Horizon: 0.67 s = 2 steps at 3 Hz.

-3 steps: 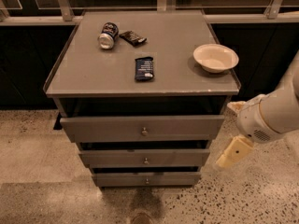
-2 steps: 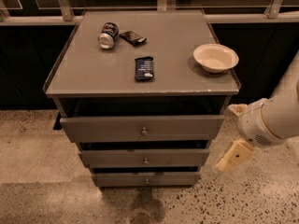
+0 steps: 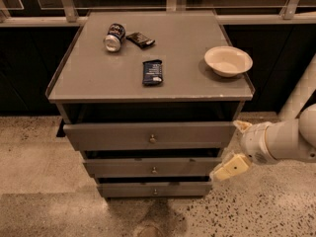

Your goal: Open top drawer

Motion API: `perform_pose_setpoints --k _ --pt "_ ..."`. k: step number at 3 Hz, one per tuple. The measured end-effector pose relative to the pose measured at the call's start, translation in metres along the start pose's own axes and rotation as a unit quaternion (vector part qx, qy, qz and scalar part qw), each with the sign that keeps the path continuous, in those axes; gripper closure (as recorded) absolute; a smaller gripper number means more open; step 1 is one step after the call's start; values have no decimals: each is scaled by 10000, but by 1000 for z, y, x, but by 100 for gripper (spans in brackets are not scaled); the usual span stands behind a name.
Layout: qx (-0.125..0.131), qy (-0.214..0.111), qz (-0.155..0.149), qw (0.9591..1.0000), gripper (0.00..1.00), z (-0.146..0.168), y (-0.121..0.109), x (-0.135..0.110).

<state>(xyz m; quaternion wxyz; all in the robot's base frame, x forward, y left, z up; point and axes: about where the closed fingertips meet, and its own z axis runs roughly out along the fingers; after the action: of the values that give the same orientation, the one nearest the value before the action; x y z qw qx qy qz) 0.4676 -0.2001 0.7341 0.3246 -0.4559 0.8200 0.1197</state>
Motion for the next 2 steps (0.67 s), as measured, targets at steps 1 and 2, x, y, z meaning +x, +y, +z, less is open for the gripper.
perform_pose_setpoints --k 1,2 --pt "1 -48 68 10000 19 9 -4 5" --pt "1 -48 68 10000 42 9 -4 5"
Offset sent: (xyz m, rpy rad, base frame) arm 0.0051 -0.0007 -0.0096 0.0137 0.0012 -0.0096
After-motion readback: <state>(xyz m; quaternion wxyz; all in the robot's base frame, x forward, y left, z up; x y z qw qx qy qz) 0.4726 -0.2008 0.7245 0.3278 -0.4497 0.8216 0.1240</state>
